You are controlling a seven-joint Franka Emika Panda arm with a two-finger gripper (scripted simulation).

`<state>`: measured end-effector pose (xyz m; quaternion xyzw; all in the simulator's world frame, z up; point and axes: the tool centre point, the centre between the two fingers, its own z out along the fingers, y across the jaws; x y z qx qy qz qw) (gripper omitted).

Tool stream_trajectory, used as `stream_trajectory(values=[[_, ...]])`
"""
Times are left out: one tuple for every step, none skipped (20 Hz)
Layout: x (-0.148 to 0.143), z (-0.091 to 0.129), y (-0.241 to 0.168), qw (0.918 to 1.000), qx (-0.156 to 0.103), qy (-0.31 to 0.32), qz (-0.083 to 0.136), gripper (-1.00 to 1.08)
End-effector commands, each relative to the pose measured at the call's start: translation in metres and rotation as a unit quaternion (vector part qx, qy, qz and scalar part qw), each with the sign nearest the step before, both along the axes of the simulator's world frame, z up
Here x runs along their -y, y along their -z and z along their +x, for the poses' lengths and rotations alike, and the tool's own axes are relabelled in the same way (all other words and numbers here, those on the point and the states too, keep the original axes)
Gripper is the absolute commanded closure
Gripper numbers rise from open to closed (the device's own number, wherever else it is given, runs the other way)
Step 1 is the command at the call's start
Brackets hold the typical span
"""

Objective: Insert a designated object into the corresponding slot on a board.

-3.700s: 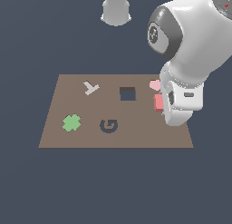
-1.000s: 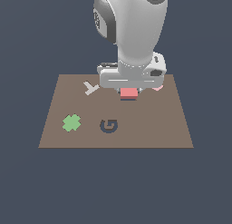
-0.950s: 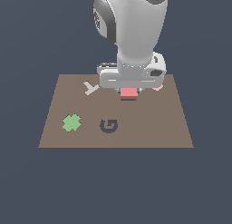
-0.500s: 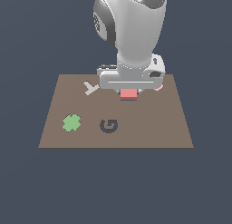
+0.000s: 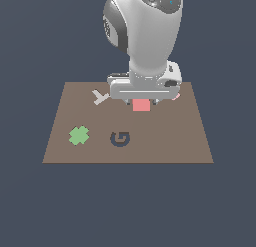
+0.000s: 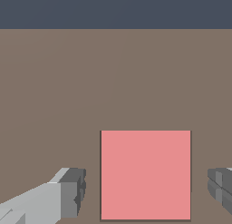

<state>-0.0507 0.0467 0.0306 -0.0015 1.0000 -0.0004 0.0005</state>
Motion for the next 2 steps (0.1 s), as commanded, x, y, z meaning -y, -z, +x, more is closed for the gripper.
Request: stream_trajectory(values=[[0.0000, 0.0001, 0.0000, 1.0000, 0.000, 0.000, 0.000, -0.92], [0.0000, 0.0001, 0.0000, 1.0000, 0.000, 0.000, 0.000, -0.92]])
